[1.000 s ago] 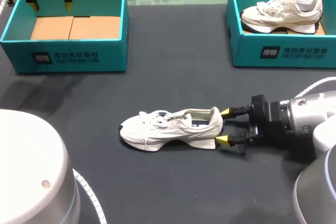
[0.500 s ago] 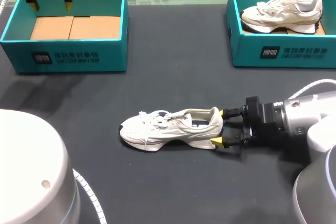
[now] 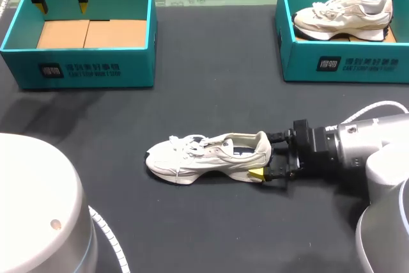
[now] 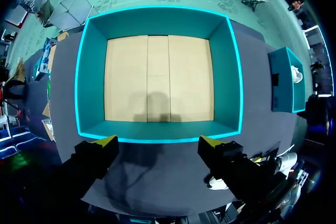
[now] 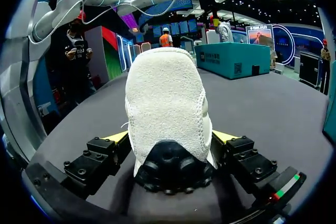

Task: Take the shoe out of the shoebox, open the shoe tongue, remove and reinsert the insole, then place the shoe into the shoebox

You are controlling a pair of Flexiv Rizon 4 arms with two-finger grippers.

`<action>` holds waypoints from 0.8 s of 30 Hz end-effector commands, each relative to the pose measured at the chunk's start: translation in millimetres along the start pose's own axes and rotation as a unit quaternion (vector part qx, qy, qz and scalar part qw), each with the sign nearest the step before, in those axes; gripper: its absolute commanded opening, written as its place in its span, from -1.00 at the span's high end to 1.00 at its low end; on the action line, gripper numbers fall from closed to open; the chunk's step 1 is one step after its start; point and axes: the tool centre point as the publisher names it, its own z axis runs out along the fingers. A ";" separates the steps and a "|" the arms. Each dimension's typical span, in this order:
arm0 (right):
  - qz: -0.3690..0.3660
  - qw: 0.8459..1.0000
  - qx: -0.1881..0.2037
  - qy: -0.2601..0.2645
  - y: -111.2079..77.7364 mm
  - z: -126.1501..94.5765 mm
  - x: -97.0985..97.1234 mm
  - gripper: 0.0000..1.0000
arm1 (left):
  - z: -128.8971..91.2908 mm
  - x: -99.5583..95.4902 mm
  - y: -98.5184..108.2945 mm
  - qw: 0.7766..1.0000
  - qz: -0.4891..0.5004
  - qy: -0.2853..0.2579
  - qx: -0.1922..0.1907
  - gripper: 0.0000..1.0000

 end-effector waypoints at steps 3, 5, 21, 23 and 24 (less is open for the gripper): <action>-0.012 1.000 -0.007 -0.003 -3.7 10.8 -0.4 -1.00 | -0.5 0.1 0.2 1.000 0.000 0.000 0.000 -1.00; -0.014 1.000 -0.007 -0.003 -3.6 12.0 -1.0 -1.00 | -0.5 0.1 0.2 1.000 0.000 0.000 0.000 -1.00; -0.026 1.000 -0.014 0.003 -4.5 21.7 -4.8 -1.00 | -0.5 0.1 0.2 1.000 0.000 0.000 0.000 -1.00; -0.027 1.000 -0.015 0.004 -4.1 22.6 -5.1 -1.00 | -0.5 0.1 0.2 1.000 0.000 0.000 0.000 -1.00; -0.027 1.000 -0.015 0.005 -3.9 23.2 -5.2 -1.00 | -0.5 0.1 0.2 1.000 0.000 0.000 0.000 -1.00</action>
